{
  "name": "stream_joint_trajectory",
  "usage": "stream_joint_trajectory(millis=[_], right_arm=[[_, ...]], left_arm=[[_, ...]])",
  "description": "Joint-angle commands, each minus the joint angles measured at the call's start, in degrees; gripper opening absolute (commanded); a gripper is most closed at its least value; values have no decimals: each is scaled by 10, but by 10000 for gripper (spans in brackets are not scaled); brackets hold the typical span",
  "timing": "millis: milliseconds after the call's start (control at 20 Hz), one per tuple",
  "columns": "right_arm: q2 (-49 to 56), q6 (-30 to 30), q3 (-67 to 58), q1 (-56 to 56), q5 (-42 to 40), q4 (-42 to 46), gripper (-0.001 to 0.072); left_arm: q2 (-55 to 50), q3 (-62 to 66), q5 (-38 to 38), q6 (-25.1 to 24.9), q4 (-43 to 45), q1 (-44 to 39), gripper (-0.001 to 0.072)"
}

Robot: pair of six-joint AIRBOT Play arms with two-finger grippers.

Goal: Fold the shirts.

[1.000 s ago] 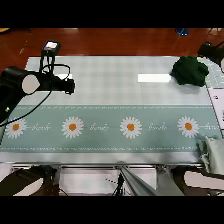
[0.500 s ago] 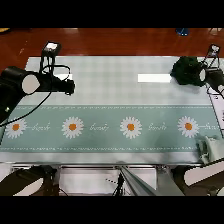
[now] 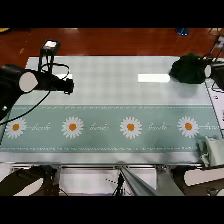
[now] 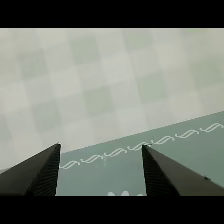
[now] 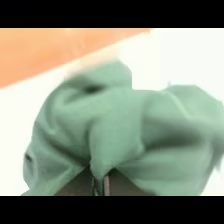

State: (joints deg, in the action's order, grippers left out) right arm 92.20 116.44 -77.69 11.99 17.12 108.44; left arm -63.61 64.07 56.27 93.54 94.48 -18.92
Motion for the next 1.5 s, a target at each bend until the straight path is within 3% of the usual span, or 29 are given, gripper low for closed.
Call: stream_joint_trajectory(millis=[0,400,550,750,900,1000,1200,1300,1450], right_arm=[[-135,-17,0,-27,-10,0,27],[-470,-31,0,-195,24,-1,26],[-541,-33,0,-214,104,1,26],[-591,-45,0,-213,192,53,26],[-595,-86,0,-215,239,46,26],[-580,-159,0,-215,258,-13,26],[-505,-315,0,-219,329,-268,25],[-448,-334,0,-263,382,-320,25],[-346,-328,0,-389,396,-301,26]], left_arm=[[8,66,54,-26,0,0,608],[85,334,144,-31,0,0,609],[138,346,159,-30,0,0,609],[171,346,242,-30,0,0,609],[171,343,288,-28,-5,0,608],[170,343,294,-28,-20,0,609],[166,342,294,-28,-30,0,609],[161,342,294,-28,-30,0,609],[155,318,293,-29,-30,0,608]])
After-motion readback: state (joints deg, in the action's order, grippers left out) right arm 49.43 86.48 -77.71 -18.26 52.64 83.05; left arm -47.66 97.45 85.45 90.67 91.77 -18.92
